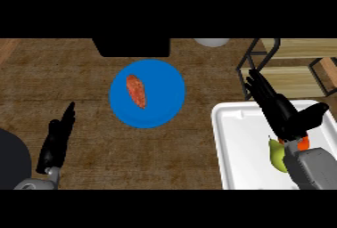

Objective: Pick the squash from the tray and place it in the tiered shelf

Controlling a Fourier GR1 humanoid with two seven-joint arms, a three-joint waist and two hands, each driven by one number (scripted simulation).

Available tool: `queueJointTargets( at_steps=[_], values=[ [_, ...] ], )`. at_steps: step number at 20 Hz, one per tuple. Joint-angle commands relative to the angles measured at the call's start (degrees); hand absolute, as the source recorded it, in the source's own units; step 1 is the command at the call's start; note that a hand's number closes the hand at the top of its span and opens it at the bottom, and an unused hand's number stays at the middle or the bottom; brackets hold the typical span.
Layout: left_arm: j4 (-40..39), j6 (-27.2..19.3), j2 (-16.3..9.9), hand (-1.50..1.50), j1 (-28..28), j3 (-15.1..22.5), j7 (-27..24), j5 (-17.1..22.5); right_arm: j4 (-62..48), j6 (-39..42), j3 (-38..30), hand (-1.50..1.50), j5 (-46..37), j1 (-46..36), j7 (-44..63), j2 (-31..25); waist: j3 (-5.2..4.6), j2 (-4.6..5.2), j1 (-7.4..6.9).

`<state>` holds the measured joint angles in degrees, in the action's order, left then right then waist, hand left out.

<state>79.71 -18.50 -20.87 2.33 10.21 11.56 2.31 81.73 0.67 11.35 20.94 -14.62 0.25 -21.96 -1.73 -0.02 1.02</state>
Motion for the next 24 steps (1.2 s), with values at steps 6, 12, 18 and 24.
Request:
queueJointTargets(
  at_steps=[6, 12, 18, 24],
  values=[
    [5.8, 5.5, 2.7, 0.0, 7.4, 2.4, -9.9, 0.9, -8.6, 21.5, -16.6, -1.5, 12.4, -2.0, -1.8, -19.6, 1.81, 0.3, 0.18],
    [6.0, 5.9, 4.8, 0.0, 7.3, 4.4, -8.9, 1.3, -18.6, -2.4, -19.1, 1.5, -5.6, 3.1, -10.8, -18.4, 1.97, 1.23, -0.4],
    [1.6, 8.6, 5.8, 0.0, 8.5, 3.7, -12.8, 2.0, -35.1, 6.6, -28.9, -1.5, 3.7, 1.3, -30.3, -13.8, 1.91, 0.59, -1.39],
    [2.5, 7.3, 7.7, 0.0, 9.4, 4.4, -9.6, 1.0, -39.1, 26.0, -23.1, -1.5, -1.6, -0.5, -30.0, -24.7, 1.86, 0.41, -1.99]
  ],
)
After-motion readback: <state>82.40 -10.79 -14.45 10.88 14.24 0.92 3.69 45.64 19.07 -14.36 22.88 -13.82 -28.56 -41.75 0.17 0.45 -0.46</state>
